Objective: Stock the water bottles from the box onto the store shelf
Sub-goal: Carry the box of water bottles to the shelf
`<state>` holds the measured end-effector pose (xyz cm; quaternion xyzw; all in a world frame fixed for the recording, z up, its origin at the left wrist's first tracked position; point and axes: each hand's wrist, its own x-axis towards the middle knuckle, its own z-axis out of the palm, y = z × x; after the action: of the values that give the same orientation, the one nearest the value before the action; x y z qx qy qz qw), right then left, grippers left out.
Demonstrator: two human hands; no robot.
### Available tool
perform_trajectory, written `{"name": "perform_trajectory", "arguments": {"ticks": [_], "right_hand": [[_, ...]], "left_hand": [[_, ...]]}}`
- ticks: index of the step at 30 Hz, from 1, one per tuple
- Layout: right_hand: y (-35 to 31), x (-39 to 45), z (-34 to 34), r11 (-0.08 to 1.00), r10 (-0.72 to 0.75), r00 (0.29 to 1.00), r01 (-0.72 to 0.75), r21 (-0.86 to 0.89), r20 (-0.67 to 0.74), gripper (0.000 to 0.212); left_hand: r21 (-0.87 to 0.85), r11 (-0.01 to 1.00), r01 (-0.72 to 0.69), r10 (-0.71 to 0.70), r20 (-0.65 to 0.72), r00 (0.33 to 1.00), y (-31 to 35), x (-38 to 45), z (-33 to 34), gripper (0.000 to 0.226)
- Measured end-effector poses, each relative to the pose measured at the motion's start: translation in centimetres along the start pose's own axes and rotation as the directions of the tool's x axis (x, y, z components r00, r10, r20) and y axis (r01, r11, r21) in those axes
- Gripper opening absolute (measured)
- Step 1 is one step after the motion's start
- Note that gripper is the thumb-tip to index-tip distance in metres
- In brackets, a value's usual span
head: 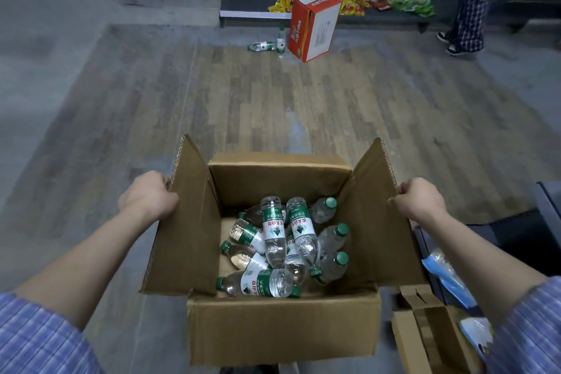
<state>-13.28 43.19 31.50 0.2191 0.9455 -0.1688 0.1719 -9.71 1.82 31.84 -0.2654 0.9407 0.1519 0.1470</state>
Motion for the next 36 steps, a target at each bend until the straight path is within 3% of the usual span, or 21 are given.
{"name": "perform_trajectory", "arguments": {"ticks": [5,19,36], "right_hand": [[-3.0,3.5,-0.8,1.0,0.029,0.999,-0.029,-0.002,-0.014,0.02],[-12.2,14.9,-4.6,0.998,0.063,0.996,-0.062,0.008,-0.059,0.025],[-23.1,37.1,-10.5,1.0,-0.005,1.0,0.005,-0.012,-0.008,0.027]], "left_hand": [[-0.002,1.0,0.005,-0.005,0.031,0.999,2.3,4.8,-1.5,0.017],[-0.019,1.0,-0.018,0.018,0.019,1.0,9.9,18.3,-5.8,0.028],[0.035,0.999,0.017,-0.017,0.013,1.0,23.4,37.6,-9.1,0.033]]}}
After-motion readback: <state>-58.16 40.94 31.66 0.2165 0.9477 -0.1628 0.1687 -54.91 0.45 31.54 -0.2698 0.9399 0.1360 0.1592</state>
